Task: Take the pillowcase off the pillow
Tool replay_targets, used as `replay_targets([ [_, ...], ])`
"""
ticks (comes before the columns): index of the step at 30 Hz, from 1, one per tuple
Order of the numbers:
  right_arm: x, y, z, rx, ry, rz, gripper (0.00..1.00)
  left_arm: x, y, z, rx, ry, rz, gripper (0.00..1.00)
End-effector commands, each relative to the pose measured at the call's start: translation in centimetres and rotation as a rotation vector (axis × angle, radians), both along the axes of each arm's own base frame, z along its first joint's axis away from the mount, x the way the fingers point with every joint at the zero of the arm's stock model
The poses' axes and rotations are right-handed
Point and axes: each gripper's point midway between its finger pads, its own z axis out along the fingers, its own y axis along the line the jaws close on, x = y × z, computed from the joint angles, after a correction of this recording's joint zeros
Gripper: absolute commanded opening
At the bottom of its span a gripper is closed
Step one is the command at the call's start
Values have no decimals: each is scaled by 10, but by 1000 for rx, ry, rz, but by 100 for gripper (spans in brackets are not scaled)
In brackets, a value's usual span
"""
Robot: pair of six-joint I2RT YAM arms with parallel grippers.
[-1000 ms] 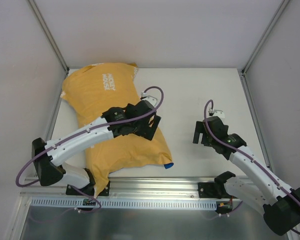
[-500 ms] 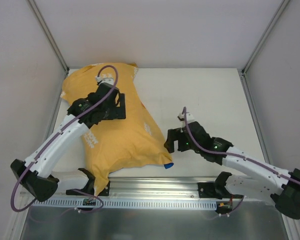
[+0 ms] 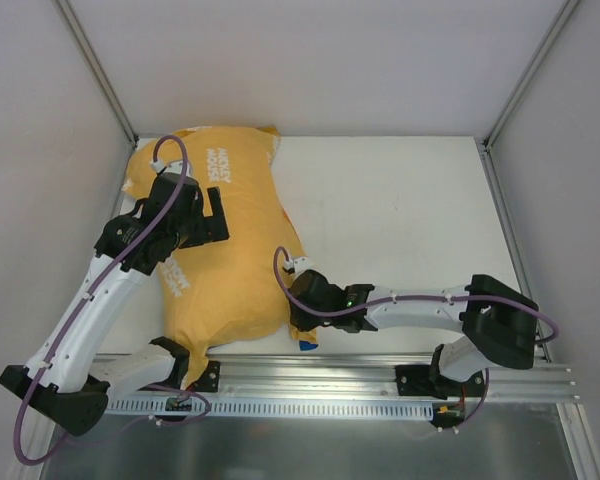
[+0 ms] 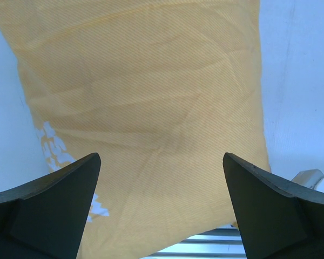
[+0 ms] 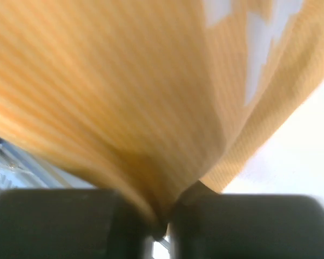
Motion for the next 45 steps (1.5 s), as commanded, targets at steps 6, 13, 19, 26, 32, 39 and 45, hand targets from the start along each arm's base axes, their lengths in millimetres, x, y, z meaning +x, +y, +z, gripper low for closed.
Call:
replay_targets([
  [6,71,-83,48,-95,-188,-392,1,-15,3,8,-34,0,-16,99],
  [13,162,-274,139,47,-296,-943,3,-26,-2,13,-70,5,-64,99],
  [19,178,-317,184,-33,-184,-965,99,-23,-8,6,-77,38,-72,99],
  [26,155,-295,196,77,-228,-869,96,-13,-17,-6,-77,95,-70,99],
  [32,118,-242,159,61,-151,-662,96,9,-54,-25,-162,180,-149,99],
  [39,108,-291,71,-206,-74,-850,26,26,-81,-37,-230,227,-195,99],
  [45,114,-346,106,-205,-162,-1056,1,15,-79,-41,-243,232,-193,99],
])
